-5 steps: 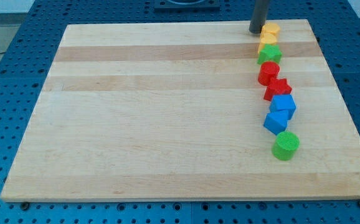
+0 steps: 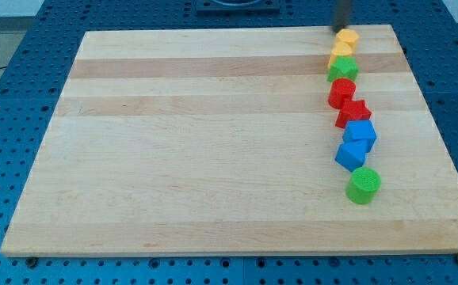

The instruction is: Place the yellow hexagon in between the red star and yellow heart

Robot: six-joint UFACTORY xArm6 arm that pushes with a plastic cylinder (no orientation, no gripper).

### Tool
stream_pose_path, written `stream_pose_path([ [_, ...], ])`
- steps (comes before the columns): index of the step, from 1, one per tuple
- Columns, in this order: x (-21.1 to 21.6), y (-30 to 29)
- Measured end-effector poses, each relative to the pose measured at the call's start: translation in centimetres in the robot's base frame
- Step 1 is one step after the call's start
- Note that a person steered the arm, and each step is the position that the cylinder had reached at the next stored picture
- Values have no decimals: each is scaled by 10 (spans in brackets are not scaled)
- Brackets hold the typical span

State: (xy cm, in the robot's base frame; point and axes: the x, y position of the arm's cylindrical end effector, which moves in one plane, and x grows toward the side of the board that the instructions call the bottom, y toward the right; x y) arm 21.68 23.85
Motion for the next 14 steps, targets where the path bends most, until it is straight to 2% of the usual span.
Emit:
stream_pose_path([
  [1, 34, 39],
  [2, 15, 3],
  [3, 23, -68],
  [5, 51, -72],
  [6, 53, -153],
  [8, 48, -239],
  [9, 47, -320],
  [10, 33, -193],
  [11, 56, -92],
  [12, 83, -81],
  [14, 98, -175],
])
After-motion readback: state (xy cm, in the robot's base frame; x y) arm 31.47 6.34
